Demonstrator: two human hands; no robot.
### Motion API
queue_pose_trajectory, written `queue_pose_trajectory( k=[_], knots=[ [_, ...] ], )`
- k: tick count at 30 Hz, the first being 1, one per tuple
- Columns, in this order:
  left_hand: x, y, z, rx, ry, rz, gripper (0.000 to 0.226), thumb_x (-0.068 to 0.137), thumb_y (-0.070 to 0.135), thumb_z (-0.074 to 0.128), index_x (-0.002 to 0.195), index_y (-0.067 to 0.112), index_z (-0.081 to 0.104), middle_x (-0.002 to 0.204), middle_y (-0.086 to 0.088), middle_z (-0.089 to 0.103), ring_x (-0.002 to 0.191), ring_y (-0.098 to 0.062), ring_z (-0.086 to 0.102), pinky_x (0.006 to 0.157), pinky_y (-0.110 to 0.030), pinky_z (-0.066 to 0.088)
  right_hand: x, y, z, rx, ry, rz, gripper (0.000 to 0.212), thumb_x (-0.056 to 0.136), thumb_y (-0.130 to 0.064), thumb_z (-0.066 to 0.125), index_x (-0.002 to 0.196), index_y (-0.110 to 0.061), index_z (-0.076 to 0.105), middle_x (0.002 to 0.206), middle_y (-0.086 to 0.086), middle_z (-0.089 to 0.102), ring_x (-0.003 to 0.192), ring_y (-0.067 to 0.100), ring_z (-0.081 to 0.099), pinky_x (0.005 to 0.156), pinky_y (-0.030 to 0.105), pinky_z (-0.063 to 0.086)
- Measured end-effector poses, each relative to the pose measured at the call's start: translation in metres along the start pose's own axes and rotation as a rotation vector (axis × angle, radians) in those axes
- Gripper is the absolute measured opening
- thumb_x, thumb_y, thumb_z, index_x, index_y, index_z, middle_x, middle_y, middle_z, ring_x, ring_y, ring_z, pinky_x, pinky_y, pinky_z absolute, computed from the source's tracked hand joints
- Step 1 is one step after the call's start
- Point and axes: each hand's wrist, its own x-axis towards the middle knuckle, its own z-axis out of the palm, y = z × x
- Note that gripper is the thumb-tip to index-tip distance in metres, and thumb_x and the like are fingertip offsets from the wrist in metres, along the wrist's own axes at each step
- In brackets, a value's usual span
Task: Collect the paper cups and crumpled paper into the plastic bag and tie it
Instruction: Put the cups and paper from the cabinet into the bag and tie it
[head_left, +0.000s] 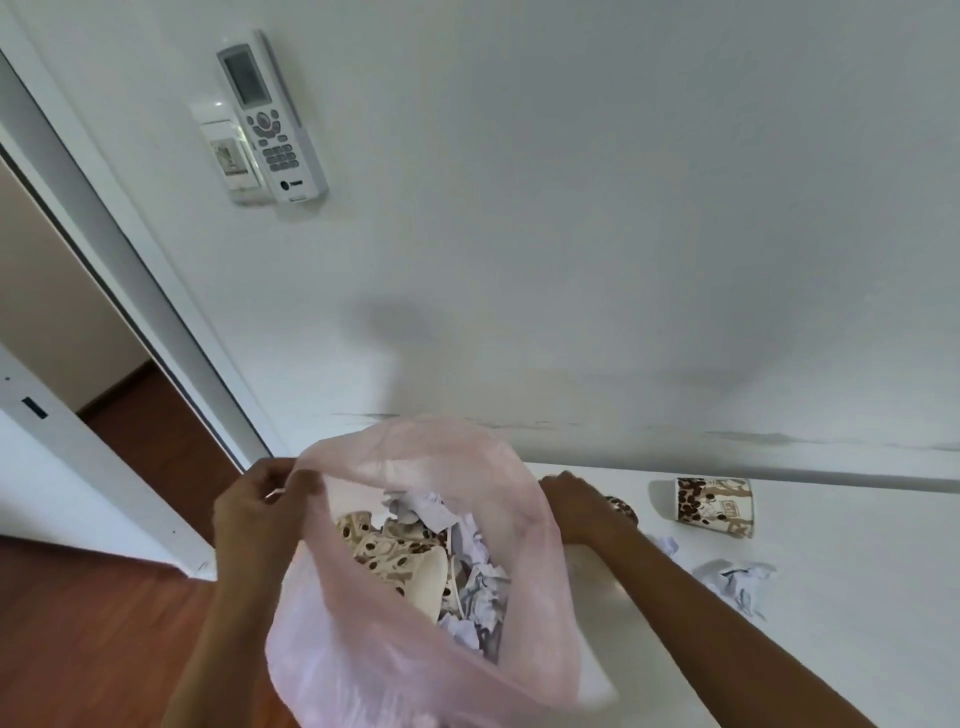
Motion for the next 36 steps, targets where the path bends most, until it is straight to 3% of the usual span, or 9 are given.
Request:
queue_pose_trajectory(
  k=[2, 7, 12, 18, 24, 26, 30, 32, 36],
  knots=[
    [-0.003, 0.007, 0.011, 0.007, -0.026, 0.033, 0.014, 0.086, 0.009, 0.063, 0.078, 0.018, 0.070, 0.072, -0.003, 0.068, 0.054, -0.017, 0.054, 0.051, -0.021, 0.043, -0.001, 0.010, -0.011, 0.164, 0.137, 0.027, 0.035, 0.077, -0.022, 0.063, 0.110, -0.011, 0.069, 0.112, 0.009, 0.070, 0.104, 0.029, 0.065, 0.082, 0.027, 0.047],
    [-0.008, 0.025, 0.035, -0.038, -0.094, 0.035, 0.017, 0.082, 0.007, 0.063, 0.073, 0.020, 0.069, 0.068, 0.011, 0.068, 0.055, 0.001, 0.056, 0.059, -0.025, 0.045, -0.020, 0.020, -0.042, 0.617, 0.544, 0.173, 0.043, 0.071, -0.036, 0.084, 0.107, -0.021, 0.067, 0.089, -0.007, 0.068, 0.085, 0.013, 0.064, 0.080, 0.023, 0.047],
    [-0.008, 0.039, 0.048, -0.104, -0.140, 0.027, 0.007, 0.078, 0.020, 0.064, 0.076, 0.023, 0.070, 0.073, 0.009, 0.070, 0.060, 0.004, 0.059, 0.064, -0.024, 0.047, -0.052, -0.001, -0.057, 0.963, 0.589, 0.103, 0.052, 0.064, -0.051, 0.084, 0.103, -0.029, 0.058, 0.095, -0.007, 0.071, 0.082, 0.011, 0.070, 0.077, 0.041, 0.060],
    [-0.007, 0.031, 0.046, -0.028, -0.118, 0.054, 0.012, 0.085, 0.011, 0.064, 0.080, 0.020, 0.070, 0.082, 0.000, 0.071, 0.068, -0.006, 0.061, 0.065, -0.026, 0.047, -0.073, -0.048, -0.043, 0.771, 0.334, -0.054, 0.055, 0.065, -0.049, 0.085, 0.103, -0.027, 0.052, 0.098, -0.011, 0.066, 0.078, 0.002, 0.064, 0.062, 0.012, 0.049],
    [-0.016, 0.026, 0.043, 0.050, -0.135, 0.045, 0.017, 0.070, 0.031, 0.055, 0.077, 0.024, 0.069, 0.075, 0.003, 0.070, 0.069, -0.018, 0.063, 0.064, -0.032, 0.049, -0.061, -0.071, -0.008, 0.778, 0.302, -0.174, 0.073, 0.066, -0.048, 0.085, 0.130, -0.032, 0.054, 0.131, -0.010, 0.057, 0.110, 0.005, 0.057, 0.090, 0.018, 0.051],
    [-0.022, 0.020, 0.043, 0.095, -0.152, 0.068, 0.018, 0.073, 0.033, 0.054, 0.079, 0.024, 0.068, 0.075, 0.004, 0.070, 0.071, -0.019, 0.064, 0.066, -0.035, 0.051, -0.062, -0.071, 0.000, 0.742, 0.302, -0.202, 0.062, 0.073, -0.045, 0.081, 0.128, -0.034, 0.057, 0.133, -0.011, 0.056, 0.116, 0.004, 0.055, 0.099, 0.025, 0.049],
    [-0.027, 0.011, 0.053, 0.107, -0.147, 0.099, 0.008, 0.084, 0.024, 0.062, 0.078, 0.024, 0.067, 0.069, 0.005, 0.069, 0.065, -0.017, 0.064, 0.061, -0.036, 0.050, -0.067, -0.051, 0.002, 0.759, 0.479, -0.242, 0.025, 0.081, -0.036, 0.072, 0.105, -0.030, 0.071, 0.110, -0.019, 0.066, 0.104, 0.000, 0.061, 0.085, 0.028, 0.055],
    [-0.028, 0.011, 0.059, 0.099, -0.154, 0.114, 0.012, 0.086, 0.014, 0.062, 0.078, 0.023, 0.066, 0.066, 0.007, 0.068, 0.058, -0.010, 0.060, 0.056, -0.031, 0.045, -0.068, -0.036, 0.000, 0.736, 0.668, -0.196, 0.013, 0.082, -0.027, 0.072, 0.095, -0.030, 0.072, 0.097, -0.022, 0.067, 0.093, 0.002, 0.063, 0.075, 0.020, 0.054],
    [-0.026, 0.011, 0.064, 0.095, -0.173, 0.130, 0.012, 0.087, 0.015, 0.061, 0.077, 0.022, 0.065, 0.065, 0.008, 0.067, 0.056, -0.009, 0.058, 0.056, -0.030, 0.043, -0.068, 0.003, -0.002, 0.503, 0.998, 0.022, 0.024, 0.078, -0.004, 0.063, 0.092, -0.023, 0.067, 0.088, -0.011, 0.064, 0.084, 0.013, 0.056, 0.073, 0.011, 0.038]
  ],
)
